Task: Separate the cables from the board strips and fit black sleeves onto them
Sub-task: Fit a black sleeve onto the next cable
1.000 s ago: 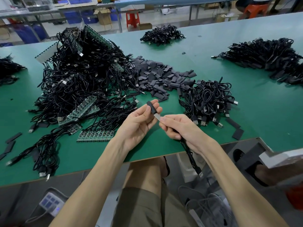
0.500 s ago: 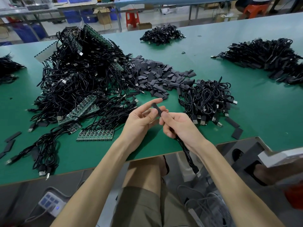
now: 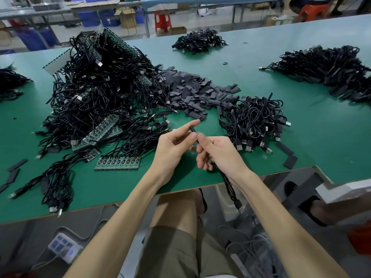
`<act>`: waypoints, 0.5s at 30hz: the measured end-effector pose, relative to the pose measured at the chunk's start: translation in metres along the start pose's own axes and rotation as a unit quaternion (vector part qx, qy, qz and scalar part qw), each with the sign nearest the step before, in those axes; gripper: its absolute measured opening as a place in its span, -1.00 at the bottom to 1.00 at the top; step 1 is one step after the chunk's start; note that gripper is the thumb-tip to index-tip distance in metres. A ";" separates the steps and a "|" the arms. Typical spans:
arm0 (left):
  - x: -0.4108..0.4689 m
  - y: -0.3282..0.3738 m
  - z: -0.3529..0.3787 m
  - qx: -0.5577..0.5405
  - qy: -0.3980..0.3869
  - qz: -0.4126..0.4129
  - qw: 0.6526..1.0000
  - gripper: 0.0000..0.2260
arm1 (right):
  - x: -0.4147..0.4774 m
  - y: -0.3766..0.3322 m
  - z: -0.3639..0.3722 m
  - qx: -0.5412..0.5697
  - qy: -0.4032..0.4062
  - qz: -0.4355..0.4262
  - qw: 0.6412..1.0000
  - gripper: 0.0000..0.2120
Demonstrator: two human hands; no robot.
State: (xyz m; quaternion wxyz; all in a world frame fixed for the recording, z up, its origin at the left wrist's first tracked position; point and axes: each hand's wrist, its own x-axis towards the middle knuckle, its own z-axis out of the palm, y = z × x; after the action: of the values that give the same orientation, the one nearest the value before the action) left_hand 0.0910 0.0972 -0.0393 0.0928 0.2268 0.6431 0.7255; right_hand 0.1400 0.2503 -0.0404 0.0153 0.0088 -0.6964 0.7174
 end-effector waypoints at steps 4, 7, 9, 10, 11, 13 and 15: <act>-0.001 0.001 0.002 0.007 0.006 -0.004 1.000 -0.68 | 0.000 0.001 0.000 -0.006 0.001 -0.005 1.000 -0.58; -0.001 0.000 0.003 -0.012 0.039 -0.020 0.999 -0.68 | 0.000 0.000 0.001 -0.007 -0.008 -0.003 1.000 -0.55; 0.000 -0.001 0.002 -0.032 0.070 -0.036 0.996 -0.70 | 0.000 -0.001 0.000 -0.006 -0.020 -0.002 1.000 -0.56; 0.001 -0.001 0.002 -0.044 0.081 -0.046 0.995 -0.72 | 0.000 -0.002 -0.001 -0.004 -0.028 -0.002 1.000 -0.59; 0.001 -0.001 0.001 -0.052 0.089 -0.054 0.993 -0.73 | 0.000 -0.002 -0.001 -0.004 -0.035 -0.001 0.999 -0.62; 0.002 -0.002 0.001 -0.054 0.098 -0.062 0.992 -0.75 | 0.001 -0.003 0.000 -0.012 -0.044 0.003 0.999 -0.67; 0.001 -0.002 0.001 -0.050 0.100 -0.064 0.992 -0.76 | 0.001 -0.003 0.002 -0.023 -0.046 0.009 0.999 -0.69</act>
State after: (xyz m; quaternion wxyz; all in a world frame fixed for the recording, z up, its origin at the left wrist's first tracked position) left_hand 0.0896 0.0987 -0.0411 0.0857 0.1067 0.6251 0.7685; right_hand 0.1389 0.2486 -0.0377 -0.0230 0.0351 -0.7130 0.6999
